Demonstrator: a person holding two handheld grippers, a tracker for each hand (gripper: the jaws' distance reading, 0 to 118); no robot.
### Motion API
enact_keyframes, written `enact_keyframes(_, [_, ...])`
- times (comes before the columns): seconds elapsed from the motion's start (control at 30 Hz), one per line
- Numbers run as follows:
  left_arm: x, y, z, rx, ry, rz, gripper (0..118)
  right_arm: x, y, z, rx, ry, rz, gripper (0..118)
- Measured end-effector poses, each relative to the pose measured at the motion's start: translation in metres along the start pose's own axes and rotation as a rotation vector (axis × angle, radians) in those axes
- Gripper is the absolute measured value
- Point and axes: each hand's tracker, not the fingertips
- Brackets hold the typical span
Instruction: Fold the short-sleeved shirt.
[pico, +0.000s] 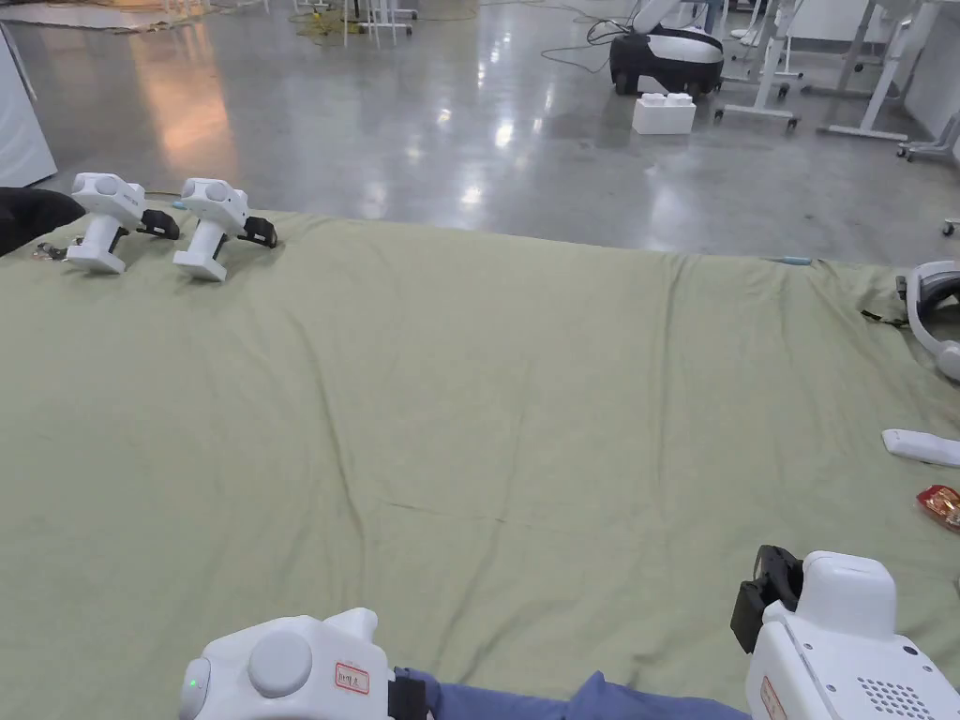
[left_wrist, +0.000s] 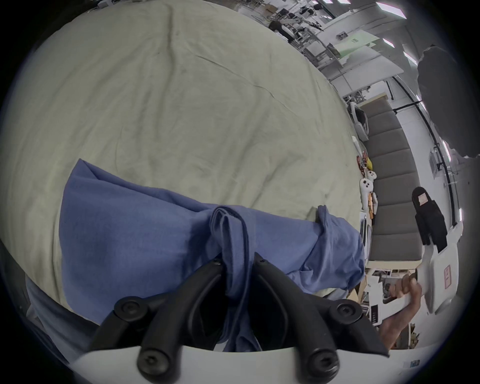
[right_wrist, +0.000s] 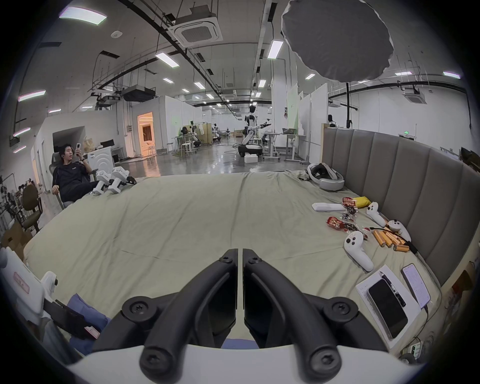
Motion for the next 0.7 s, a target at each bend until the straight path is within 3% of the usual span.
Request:
enact_keyframes(0.17, [0.015, 0.000, 0.003, 0.000, -0.033, -0.022, 15, 0.003, -0.004, -0.001, -0.014, -0.004, -0.015, 5])
enact_keyframes(0.27, [0.019, -0.001, -0.008, -0.012, 0.035, -0.041, 16, 0.003, -0.007, -0.002, -0.020, 0.000, -0.022, 5])
enact_keyframes(0.33, [0.015, 0.000, -0.011, -0.019, 0.035, -0.020, 24, 0.003, -0.007, -0.001, -0.022, 0.003, -0.024, 5])
enact_keyframes(0.43, [0.016, -0.003, -0.003, -0.008, -0.012, 0.000, 67, 0.005, -0.009, 0.000, -0.025, 0.004, -0.021, 5])
enact_keyframes(0.7, [0.022, -0.008, 0.050, 0.109, -0.073, -0.039, 68, 0.014, -0.012, 0.000, -0.036, -0.008, -0.048, 5])
